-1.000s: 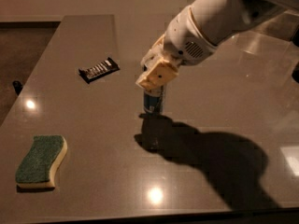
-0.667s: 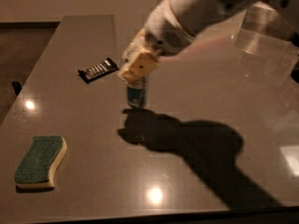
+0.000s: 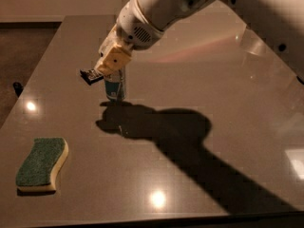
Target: Move redbull can near rxbar chocolate
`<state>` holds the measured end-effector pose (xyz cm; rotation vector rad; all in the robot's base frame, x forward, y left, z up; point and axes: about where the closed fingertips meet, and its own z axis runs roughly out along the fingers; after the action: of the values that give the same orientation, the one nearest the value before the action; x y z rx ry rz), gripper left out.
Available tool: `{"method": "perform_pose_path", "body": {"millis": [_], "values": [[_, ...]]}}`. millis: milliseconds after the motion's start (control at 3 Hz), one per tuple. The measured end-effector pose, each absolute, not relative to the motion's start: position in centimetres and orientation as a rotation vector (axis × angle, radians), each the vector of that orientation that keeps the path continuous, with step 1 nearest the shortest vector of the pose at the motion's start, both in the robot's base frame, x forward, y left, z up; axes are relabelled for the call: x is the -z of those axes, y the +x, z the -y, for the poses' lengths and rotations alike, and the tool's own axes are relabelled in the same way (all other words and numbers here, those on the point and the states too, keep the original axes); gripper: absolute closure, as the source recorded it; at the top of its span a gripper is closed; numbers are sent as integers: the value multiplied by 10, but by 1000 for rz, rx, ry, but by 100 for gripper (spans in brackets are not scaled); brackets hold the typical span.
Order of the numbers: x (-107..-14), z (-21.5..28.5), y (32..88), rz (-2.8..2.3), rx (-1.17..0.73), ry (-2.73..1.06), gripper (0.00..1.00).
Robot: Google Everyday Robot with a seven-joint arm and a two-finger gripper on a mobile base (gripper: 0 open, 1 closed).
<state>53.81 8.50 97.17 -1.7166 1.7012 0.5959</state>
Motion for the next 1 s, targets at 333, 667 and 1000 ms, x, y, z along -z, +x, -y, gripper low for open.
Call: {"method": "perform_pose_path", "body": {"millis": [333,667,1000], "values": [[-969,-102,565,-1681,-555,-1719,100],[-962,-109,587,-1683,-531,-1719,100],[-949,-115,610,-1697,-521,-1714,84]]}}
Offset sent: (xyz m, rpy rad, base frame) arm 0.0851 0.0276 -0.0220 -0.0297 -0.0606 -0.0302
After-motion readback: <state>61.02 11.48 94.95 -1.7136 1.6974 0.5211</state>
